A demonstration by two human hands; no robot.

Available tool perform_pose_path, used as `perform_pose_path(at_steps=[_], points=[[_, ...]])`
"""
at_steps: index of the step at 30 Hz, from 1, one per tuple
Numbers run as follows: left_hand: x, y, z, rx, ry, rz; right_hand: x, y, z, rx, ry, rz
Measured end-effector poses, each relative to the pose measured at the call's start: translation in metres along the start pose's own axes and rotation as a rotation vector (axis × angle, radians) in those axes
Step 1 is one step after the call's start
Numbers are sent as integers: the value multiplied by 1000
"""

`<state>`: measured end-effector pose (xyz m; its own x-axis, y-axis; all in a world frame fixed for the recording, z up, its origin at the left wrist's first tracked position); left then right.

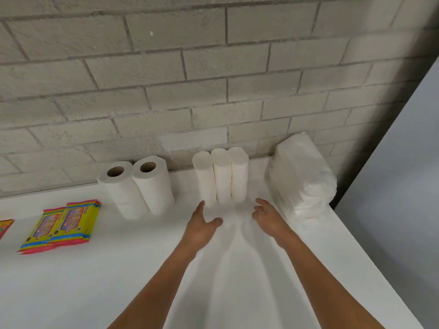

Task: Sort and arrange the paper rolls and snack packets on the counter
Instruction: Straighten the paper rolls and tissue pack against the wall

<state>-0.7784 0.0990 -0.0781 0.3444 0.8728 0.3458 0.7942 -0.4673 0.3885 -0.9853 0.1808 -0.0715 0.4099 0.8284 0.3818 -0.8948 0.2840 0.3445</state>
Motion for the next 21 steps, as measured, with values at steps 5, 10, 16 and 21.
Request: perform_pose_path(at_steps=[5, 10, 16, 21], points=[[32, -14, -4, 41, -60, 98, 43, 6, 14, -25, 80, -48], [52, -34, -24, 78, -118, 179, 77, 35, 29, -77, 190, -200], [61, -64, -60, 120, -169, 238, 95, 96, 45, -170, 330, -428], [51, -96, -96, 168, -187, 247, 87, 161, 42, -244, 414, -680]])
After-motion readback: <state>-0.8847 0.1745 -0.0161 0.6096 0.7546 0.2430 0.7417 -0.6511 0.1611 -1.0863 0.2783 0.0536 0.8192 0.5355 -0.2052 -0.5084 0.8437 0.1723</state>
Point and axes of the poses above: each hand's wrist, its own x-axis away from the middle knuckle, its own y-axis out of the back of the hand, z = x × y, the point moved 7 cm from there along -x, towards the middle knuckle
